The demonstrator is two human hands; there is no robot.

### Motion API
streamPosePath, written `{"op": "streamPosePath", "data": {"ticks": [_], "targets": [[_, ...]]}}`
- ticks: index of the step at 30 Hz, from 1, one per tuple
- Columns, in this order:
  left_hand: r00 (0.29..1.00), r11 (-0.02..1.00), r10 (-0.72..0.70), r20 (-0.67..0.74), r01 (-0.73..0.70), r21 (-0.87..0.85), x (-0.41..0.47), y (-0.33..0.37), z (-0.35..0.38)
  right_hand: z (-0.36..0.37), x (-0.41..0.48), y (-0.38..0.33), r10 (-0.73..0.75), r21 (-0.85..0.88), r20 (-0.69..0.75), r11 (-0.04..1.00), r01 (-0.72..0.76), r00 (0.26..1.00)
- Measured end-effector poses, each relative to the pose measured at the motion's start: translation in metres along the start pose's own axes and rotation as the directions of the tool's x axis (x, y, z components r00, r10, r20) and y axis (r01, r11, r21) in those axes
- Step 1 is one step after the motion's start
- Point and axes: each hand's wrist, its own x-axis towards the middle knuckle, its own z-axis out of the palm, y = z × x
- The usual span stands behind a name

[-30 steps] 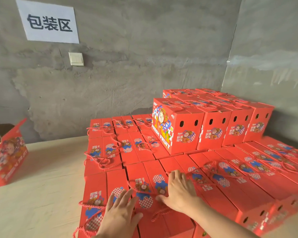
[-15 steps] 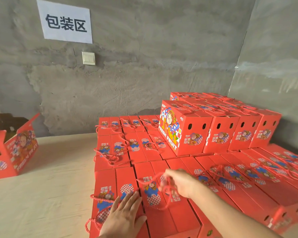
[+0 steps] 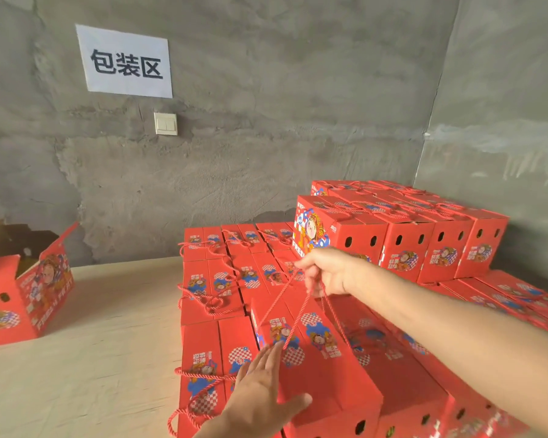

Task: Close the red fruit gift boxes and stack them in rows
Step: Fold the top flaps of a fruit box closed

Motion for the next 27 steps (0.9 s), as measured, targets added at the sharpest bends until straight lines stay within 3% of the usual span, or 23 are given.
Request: {"op": "streamPosePath", "data": {"ticks": [3, 5, 10, 14, 19, 22, 23, 25, 27], "targets": [[0.993, 0.962, 0.073, -0.088, -0.093, -0.257, -0.007, 0.023, -0.031, -0.01, -0.008, -0.044, -0.126, 0.029, -0.03, 0.992, 0.126, 0.992], [0.98, 0.93, 0.134, -0.149, -0.176, -0.323, -0.008, 0.039, -0.054, -0.013, -0.014, -0.073, -0.223, 0.053, -0.058, 0.973, 0.226, 0.973], [0.936, 0.875, 0.207, -0.284, -0.307, -0.375, 0.015, 0.053, -0.103, -0.013, -0.023, -0.136, -0.392, 0.088, -0.068, 0.914, 0.397, 0.918], [0.888, 0.889, 0.237, -0.394, -0.362, -0.281, 0.049, 0.05, -0.126, -0.014, -0.02, -0.169, -0.514, 0.064, -0.107, 0.851, 0.522, 0.851], [0.889, 0.93, 0.22, -0.402, -0.316, -0.189, 0.113, 0.026, -0.131, -0.026, 0.012, -0.175, -0.565, -0.032, -0.182, 0.822, 0.569, 0.805], [0.908, 0.93, 0.132, -0.396, -0.252, -0.266, 0.156, 0.012, -0.121, -0.034, 0.043, -0.167, -0.556, -0.052, -0.193, 0.828, 0.558, 0.808], [0.923, 0.907, 0.061, -0.381, -0.211, -0.365, 0.169, 0.008, -0.117, -0.037, 0.054, -0.162, -0.549, -0.116, -0.206, 0.835, 0.537, 0.81], [0.937, 0.839, -0.081, -0.341, -0.12, -0.531, 0.192, -0.001, -0.11, -0.043, 0.081, -0.14, -0.564, -0.51, -0.289, 0.775, 0.374, 0.774], [0.958, 0.889, -0.1, -0.27, -0.036, -0.457, 0.208, -0.009, -0.098, -0.041, 0.11, -0.101, -0.628, -0.831, -0.274, 0.536, 0.149, 0.729]]}}
